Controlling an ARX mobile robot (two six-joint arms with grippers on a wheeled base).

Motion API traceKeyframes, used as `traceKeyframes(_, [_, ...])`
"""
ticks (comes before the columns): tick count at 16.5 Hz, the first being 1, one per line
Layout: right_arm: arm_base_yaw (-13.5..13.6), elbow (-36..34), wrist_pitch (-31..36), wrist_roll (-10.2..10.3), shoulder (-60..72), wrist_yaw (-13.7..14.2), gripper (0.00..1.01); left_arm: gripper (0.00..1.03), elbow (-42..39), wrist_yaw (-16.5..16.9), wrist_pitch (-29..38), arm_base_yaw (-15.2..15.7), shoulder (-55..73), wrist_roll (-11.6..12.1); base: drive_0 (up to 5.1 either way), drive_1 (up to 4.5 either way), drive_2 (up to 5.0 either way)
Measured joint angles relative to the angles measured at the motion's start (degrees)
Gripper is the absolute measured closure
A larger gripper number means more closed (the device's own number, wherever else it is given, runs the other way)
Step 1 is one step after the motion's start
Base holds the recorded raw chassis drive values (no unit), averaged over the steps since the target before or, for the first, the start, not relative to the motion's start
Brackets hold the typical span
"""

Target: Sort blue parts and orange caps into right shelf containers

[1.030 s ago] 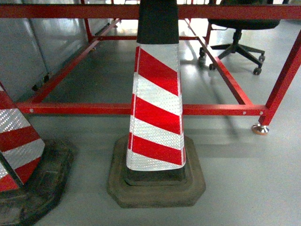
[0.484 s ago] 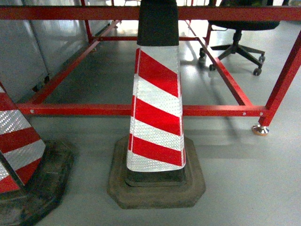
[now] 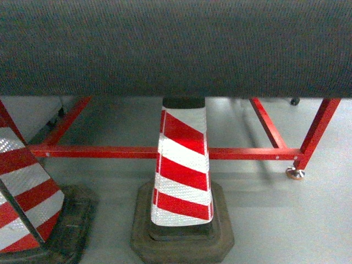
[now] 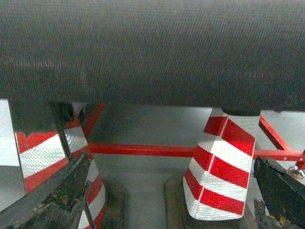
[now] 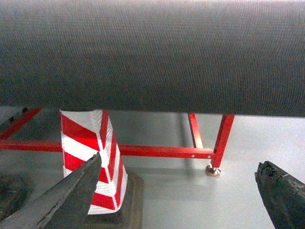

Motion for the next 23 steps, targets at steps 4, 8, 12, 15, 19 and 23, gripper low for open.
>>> traceKeyframes(4, [0.0,0.0,0.0,0.2,0.0,0.0,0.03,0.05,0.0,-0.1,0.0,0.0,0.0,0.1,0.0,0.00,0.0])
traceKeyframes(8, [0.0,0.0,0.0,0.2,0.0,0.0,0.03,0.05,0.0,-0.1,0.0,0.0,0.0,0.1,0.0,0.00,0.0])
traceKeyframes(12, [0.0,0.0,0.0,0.3,0.0,0.0,0.03,0.05,0.0,0.0,0.0,0.0,0.0,0.1,0.0,0.00,0.0])
traceKeyframes(15, [0.0,0.0,0.1,0.3,0.0,0.0,0.03,0.05,0.0,0.0,0.0,0.0,0.0,0.1,0.0,0.00,0.0])
traceKeyframes(19, [0.0,0.0,0.2,0.2,0.0,0.0,0.03,0.05,0.0,0.0,-0.2,0.0,0.0,0.1,0.0,0.00,0.0])
traceKeyframes(23, [0.0,0.0,0.0,0.2,0.0,0.0,0.03,0.05,0.0,0.0,0.0,0.0,0.0,0.1,0.0,0.00,0.0])
